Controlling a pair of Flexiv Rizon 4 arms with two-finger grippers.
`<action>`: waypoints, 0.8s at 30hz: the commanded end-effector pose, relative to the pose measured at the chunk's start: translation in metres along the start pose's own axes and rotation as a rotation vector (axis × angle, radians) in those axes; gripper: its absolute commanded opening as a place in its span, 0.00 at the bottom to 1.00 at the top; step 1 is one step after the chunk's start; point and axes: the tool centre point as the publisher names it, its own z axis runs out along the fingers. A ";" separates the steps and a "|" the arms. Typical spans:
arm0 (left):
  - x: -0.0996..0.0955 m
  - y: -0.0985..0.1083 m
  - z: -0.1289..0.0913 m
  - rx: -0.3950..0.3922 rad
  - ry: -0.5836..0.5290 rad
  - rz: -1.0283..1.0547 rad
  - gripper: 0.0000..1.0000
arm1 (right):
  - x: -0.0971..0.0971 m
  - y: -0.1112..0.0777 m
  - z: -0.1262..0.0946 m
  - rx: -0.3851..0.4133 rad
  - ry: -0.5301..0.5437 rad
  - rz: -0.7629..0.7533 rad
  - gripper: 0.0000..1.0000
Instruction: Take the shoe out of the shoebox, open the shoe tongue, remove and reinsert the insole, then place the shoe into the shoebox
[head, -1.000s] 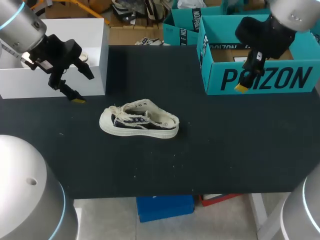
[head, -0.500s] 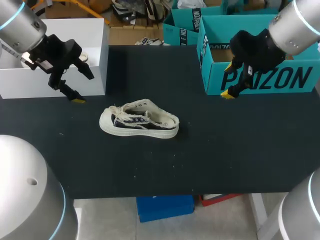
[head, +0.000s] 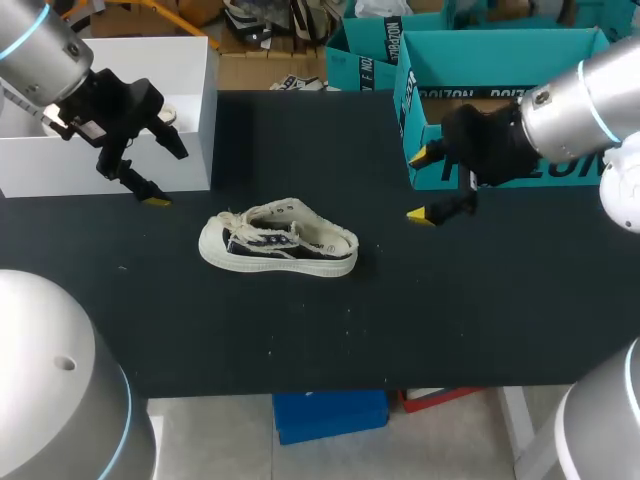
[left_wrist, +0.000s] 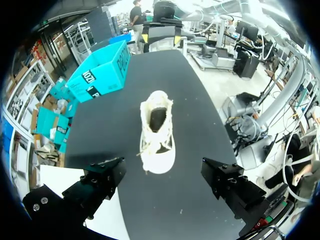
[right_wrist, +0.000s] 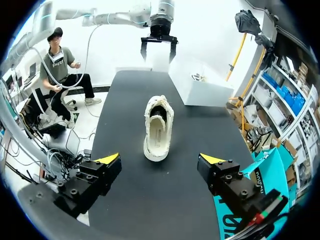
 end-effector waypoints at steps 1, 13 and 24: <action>0.000 0.001 0.001 0.000 -0.004 0.002 1.00 | -0.008 -0.003 0.011 -0.106 0.009 0.000 1.00; 0.000 0.001 0.001 0.000 -0.004 0.002 1.00 | -0.008 -0.003 0.015 -0.120 0.012 -0.003 1.00; 0.000 0.001 0.001 0.000 -0.004 0.002 1.00 | -0.012 -0.003 0.077 -0.244 0.024 -0.028 1.00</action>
